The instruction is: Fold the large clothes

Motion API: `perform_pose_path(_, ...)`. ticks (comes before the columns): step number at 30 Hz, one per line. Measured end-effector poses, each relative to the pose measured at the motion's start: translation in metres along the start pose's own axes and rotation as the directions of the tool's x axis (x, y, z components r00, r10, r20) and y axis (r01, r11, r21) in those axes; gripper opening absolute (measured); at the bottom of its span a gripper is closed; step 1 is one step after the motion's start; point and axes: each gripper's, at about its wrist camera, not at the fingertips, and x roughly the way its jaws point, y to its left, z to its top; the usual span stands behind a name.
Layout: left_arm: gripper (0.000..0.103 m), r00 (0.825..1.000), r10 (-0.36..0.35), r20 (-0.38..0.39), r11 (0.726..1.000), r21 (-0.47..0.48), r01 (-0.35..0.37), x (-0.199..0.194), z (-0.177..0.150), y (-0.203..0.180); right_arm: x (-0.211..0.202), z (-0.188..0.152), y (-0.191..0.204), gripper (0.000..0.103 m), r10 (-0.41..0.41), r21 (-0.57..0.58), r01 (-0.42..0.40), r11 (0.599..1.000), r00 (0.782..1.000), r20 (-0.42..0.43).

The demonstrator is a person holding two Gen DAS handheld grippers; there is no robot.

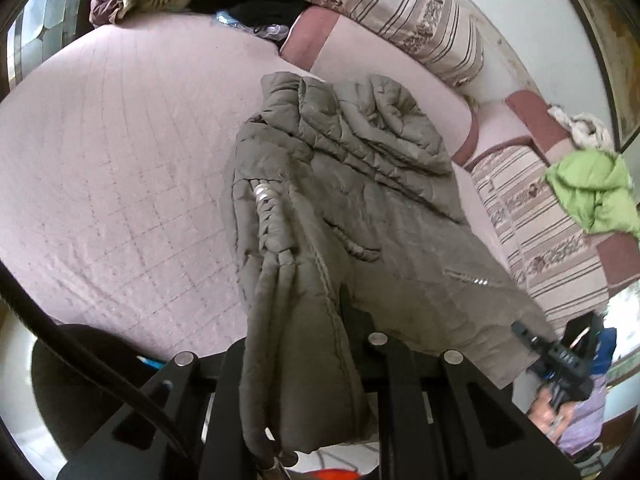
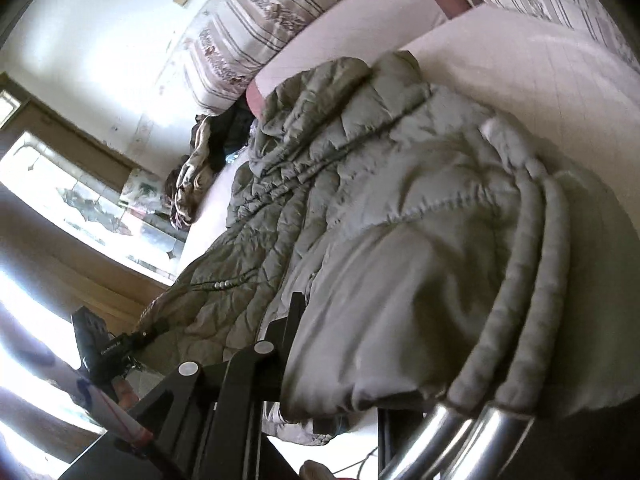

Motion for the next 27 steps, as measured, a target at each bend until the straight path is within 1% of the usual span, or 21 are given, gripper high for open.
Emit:
perform_pose_path(2,0.015,1.000,0.007,-0.006,1.000,-0.001,-0.007,0.003,0.008,-0.002,0.002,0.006,0.005,0.016,-0.006,-0.009,0.006,1.000,1.000,0.003)
perform_pose_path(5,0.015,1.000,0.010,0.028,1.000,-0.001,-0.010,0.001,0.031,-0.006,0.006,0.028,0.017,0.016,-0.006,-0.029,0.007,1.000,1.000,0.017)
perform_pose_path(7,0.015,0.998,0.010,0.064,1.000,0.002,-0.010,0.001,0.056,-0.016,0.010,0.051,0.029,0.016,-0.032,-0.055,0.034,0.998,0.998,0.046)
perform_pose_path(9,0.016,0.993,0.030,0.110,0.999,0.019,-0.032,0.000,0.083,-0.028,0.013,0.073,0.039,0.016,-0.045,-0.071,0.050,0.996,0.996,0.073)
perform_pose_path(12,0.016,0.984,0.072,0.165,0.996,0.039,-0.079,0.007,0.132,-0.049,0.021,0.118,0.056,0.016,-0.070,-0.087,0.082,0.993,0.988,0.136)
perform_pose_path(13,0.016,0.979,0.100,0.179,0.993,0.044,-0.109,0.015,0.156,-0.059,0.024,0.131,0.061,0.016,-0.073,-0.090,0.088,0.992,0.985,0.157)
perform_pose_path(15,0.016,0.971,0.140,0.192,0.987,0.050,-0.152,0.030,0.189,-0.072,0.032,0.167,0.070,0.016,-0.081,-0.089,0.100,0.991,0.976,0.201)
perform_pose_path(16,0.016,0.965,0.177,0.195,0.981,0.048,-0.190,0.042,0.214,-0.080,0.038,0.186,0.076,0.016,-0.089,-0.089,0.111,0.990,0.971,0.220)
perform_pose_path(17,0.016,0.961,0.198,0.193,0.977,0.043,-0.210,0.049,0.228,-0.082,0.044,0.198,0.081,0.016,-0.099,-0.092,0.123,0.988,0.968,0.231)
perform_pose_path(19,0.016,0.951,0.247,0.184,0.967,0.014,-0.254,0.072,0.268,-0.087,0.067,0.232,0.091,0.016,-0.147,-0.102,0.177,0.979,0.956,0.254)
perform_pose_path(20,0.016,0.948,0.263,0.179,0.964,-0.003,-0.267,0.082,0.283,-0.087,0.077,0.245,0.094,0.016,-0.168,-0.105,0.201,0.974,0.951,0.260)
perform_pose_path(22,0.016,0.942,0.296,0.159,0.955,-0.035,-0.294,0.108,0.312,-0.085,0.103,0.273,0.095,0.016,-0.213,-0.100,0.246,0.964,0.941,0.262)
perform_pose_path(24,0.017,0.936,0.325,0.136,0.946,-0.048,-0.321,0.132,0.329,-0.083,0.125,0.295,0.091,0.016,-0.247,-0.088,0.277,0.957,0.935,0.255)
perform_pose_path(27,0.017,0.919,0.382,0.100,0.924,-0.042,-0.380,0.175,0.352,-0.081,0.164,0.322,0.079,0.016,-0.312,-0.071,0.335,0.939,0.923,0.225)
